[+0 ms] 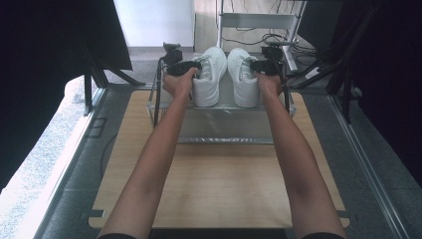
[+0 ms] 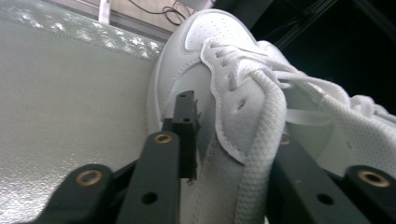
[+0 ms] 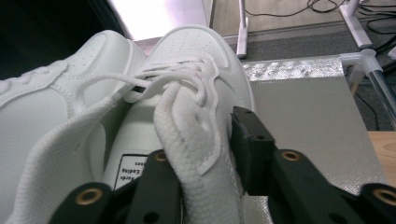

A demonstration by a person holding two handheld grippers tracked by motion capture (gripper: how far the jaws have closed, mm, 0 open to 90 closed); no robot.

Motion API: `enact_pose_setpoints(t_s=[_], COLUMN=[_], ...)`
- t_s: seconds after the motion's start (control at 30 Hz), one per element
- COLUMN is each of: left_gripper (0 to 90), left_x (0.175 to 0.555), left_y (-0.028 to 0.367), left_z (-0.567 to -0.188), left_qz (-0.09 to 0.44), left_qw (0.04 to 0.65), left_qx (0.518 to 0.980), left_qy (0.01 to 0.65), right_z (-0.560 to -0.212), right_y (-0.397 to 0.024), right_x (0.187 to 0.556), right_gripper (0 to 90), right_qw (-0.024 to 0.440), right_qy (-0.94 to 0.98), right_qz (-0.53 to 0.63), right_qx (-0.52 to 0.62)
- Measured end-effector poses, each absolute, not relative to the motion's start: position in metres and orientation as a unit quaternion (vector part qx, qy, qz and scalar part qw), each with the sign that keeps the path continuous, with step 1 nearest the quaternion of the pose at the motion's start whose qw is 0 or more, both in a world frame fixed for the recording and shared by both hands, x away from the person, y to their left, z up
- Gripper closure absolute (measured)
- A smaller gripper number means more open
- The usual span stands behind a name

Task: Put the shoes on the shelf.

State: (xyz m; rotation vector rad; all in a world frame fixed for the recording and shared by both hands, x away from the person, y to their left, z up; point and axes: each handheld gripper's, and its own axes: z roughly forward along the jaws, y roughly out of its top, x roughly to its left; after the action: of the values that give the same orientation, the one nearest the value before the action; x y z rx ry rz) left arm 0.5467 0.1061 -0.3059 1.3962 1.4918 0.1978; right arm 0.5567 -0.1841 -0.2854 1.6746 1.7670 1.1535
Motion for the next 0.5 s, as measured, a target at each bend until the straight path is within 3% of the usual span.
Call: enact_pose_setpoints(t_s=[0.1, 0.3, 0.4, 0.5], left_gripper=[74.1, 81.3, 79.4, 72.1], left_x=[0.5434, 0.5376, 0.5384, 0.5385], left_y=[0.1030, 0.1054, 0.1039, 0.0974], left_z=[-0.3020, -0.2991, -0.3002, -0.3007], left_qz=[0.103, 0.137, 0.131, 0.119], left_qw=[0.507, 0.491, 0.498, 0.512], left_qx=[0.591, 0.592, 0.601, 0.593], left_qy=[0.618, 0.624, 0.612, 0.611], right_z=[-0.2852, -0.2868, -0.2886, -0.2887], right_y=[-0.1827, -0.1876, -0.1903, -0.1900], right_x=[0.5548, 0.5525, 0.5522, 0.5523], right_gripper=[65.9, 70.4, 68.8, 64.2], right_qw=[0.224, 0.228, 0.218, 0.214], right_qy=[0.637, 0.628, 0.626, 0.630], right_qz=[0.423, 0.426, 0.436, 0.439], right_qx=[0.604, 0.610, 0.609, 0.604])
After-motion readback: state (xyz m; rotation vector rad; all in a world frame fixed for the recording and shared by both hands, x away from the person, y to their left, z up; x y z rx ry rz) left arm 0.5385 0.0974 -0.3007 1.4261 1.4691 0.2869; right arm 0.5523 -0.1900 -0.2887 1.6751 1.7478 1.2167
